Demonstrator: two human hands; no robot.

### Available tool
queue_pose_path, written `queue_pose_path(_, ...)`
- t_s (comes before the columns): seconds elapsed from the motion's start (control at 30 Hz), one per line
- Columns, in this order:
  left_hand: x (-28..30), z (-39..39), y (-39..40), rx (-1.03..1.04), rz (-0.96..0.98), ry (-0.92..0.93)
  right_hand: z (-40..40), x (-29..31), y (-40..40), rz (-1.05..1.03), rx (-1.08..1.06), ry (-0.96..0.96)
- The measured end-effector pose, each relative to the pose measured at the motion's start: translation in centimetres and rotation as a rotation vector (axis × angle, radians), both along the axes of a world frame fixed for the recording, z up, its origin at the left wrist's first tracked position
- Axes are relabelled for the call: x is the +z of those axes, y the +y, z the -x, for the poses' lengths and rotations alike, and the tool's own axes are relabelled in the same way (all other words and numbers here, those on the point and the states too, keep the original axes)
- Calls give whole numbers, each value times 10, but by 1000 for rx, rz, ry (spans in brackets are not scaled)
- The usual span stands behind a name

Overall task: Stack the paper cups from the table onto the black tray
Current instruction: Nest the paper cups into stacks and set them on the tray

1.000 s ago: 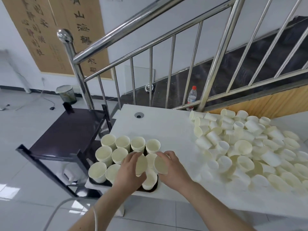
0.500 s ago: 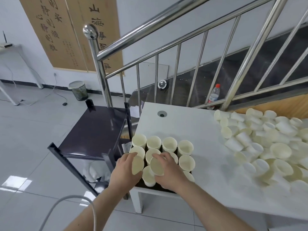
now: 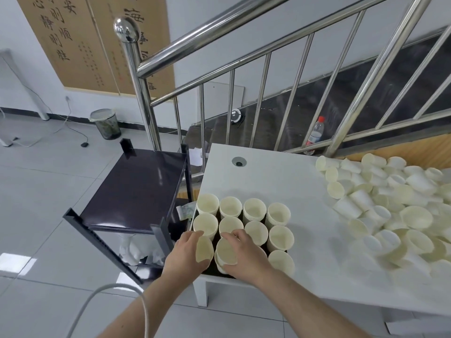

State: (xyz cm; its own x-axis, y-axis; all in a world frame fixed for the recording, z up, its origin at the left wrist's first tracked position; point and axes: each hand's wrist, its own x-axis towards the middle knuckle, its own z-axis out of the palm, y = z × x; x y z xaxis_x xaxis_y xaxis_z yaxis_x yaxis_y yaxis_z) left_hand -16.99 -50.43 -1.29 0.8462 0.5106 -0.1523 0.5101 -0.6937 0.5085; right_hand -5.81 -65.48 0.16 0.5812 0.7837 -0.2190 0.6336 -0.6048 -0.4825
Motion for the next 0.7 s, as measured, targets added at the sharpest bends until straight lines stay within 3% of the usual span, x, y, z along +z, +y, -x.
queue_pose_path(0.7, -8, -3, 2, -6, -25, 70, -3, -10, 1, 44, 5, -40)
